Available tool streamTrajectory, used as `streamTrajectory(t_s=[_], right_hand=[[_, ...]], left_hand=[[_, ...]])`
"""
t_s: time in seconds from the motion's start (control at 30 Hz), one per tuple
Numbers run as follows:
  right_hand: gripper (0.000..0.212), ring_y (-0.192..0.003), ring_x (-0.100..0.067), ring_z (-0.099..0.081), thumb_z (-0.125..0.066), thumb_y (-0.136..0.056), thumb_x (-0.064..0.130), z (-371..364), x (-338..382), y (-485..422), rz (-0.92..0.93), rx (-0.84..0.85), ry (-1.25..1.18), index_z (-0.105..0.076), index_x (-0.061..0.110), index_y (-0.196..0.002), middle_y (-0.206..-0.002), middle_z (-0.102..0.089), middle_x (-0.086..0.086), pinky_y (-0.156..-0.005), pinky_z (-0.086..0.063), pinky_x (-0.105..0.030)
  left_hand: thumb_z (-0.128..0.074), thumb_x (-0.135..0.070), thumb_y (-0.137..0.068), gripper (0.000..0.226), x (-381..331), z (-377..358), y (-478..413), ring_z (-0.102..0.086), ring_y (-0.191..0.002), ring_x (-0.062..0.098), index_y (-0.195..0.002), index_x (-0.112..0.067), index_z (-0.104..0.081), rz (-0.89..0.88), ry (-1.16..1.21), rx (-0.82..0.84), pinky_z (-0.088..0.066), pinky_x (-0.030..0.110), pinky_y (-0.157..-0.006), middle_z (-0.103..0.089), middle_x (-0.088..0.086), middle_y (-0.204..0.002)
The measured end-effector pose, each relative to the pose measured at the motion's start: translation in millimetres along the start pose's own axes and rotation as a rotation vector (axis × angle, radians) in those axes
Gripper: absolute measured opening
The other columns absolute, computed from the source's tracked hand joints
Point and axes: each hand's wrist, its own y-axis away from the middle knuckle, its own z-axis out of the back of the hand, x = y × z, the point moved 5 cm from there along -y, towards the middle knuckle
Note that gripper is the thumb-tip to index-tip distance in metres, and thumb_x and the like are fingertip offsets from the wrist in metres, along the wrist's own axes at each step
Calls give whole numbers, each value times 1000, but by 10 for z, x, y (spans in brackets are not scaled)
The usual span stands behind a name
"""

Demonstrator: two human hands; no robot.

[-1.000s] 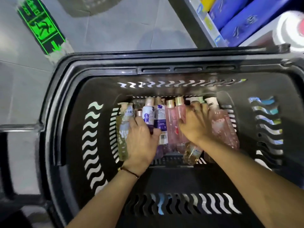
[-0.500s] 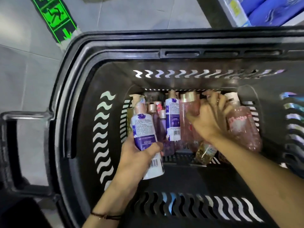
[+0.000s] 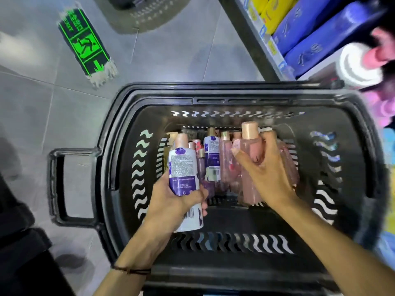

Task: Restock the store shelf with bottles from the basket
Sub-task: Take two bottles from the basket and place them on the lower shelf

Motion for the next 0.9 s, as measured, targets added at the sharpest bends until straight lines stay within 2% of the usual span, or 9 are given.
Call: streamTrajectory(t_s=[0.13,0.23,0.3,0.37,0.47,0.53,0.7,0.8,0.9], right_hand=[[39,-67,7,-64,-70,-91,36,408,526,328,-130,5,-197,-48,15,-116,-96,-65,2,-51,-47,-8],[39,-69,-5,-69,-72,-88,43,676,910,672,-249,65,-346,-53,22,-114,-90,-72,9,-56,-55,-22],[41,-72,-9,-68,-77,-85,35,845,1154,919,-309,104,-389,-53,24,-117,-95,-72,4,-60,-56,-33],[57,-79,-10,-68,-82,-70,27,1038,1436,1205,-306,128,-381,-54,29,-120,-103,-69,-1,-66,-54,-35],[69,-87,-11,-69,-83,-62,11,1367,2007,1601,-247,162,-381,-57,34,-121,-104,-70,0,-70,-55,-29],[67,-83,-7,-69,-84,-69,3,1605,2369,1880,-187,133,-342,-57,36,-121,-98,-73,6,-67,-54,-23],[65,-93,-12,-70,-83,-82,20,2194,3343,2503,23,48,-328,-51,65,-117,-107,-70,10,-69,-58,-26],[65,-101,-24,-69,-79,-82,33,2503,3830,2855,120,27,-334,-45,51,-134,-119,-65,5,-75,-62,-40],[69,-99,-20,-70,-78,-83,32,2771,4173,3158,208,-60,-282,-42,42,-141,-113,-63,15,-73,-63,-40]], left_hand=[[-76,10,-80,38,-388,-94,413,-64,-62,29,-109,-10,-64,-34,-33,23,-58,42,-62,-70,15,-81],[-79,8,-78,39,-728,-172,804,-67,-67,33,-109,-10,-65,-61,-70,42,-60,50,-65,-72,18,-85],[-81,7,-76,40,-978,-235,1096,-69,-73,36,-110,-9,-65,-76,-103,45,-60,54,-71,-73,21,-91],[-79,8,-77,39,-1243,-331,1456,-69,-74,36,-109,-8,-63,-92,-99,58,-62,46,-67,-72,24,-94],[-76,10,-79,39,-1706,-476,2040,-70,-72,28,-106,-13,-62,-109,-67,80,-60,28,-61,-73,21,-93],[-74,13,-79,40,-1920,-545,2396,-68,-69,31,-109,-10,-62,-117,-41,73,-60,31,-60,-73,24,-90],[-72,14,-77,47,-2363,-656,3232,-65,-68,34,-120,2,-57,-80,187,91,-60,49,-73,-67,22,-85],[-72,14,-79,46,-2605,-760,3694,-67,-81,43,-120,-1,-58,-90,265,205,-54,67,-82,-67,30,-98],[-82,5,-69,48,-2865,-829,4088,-66,-75,40,-111,-7,-60,-158,199,175,-58,54,-70,-67,32,-96]])
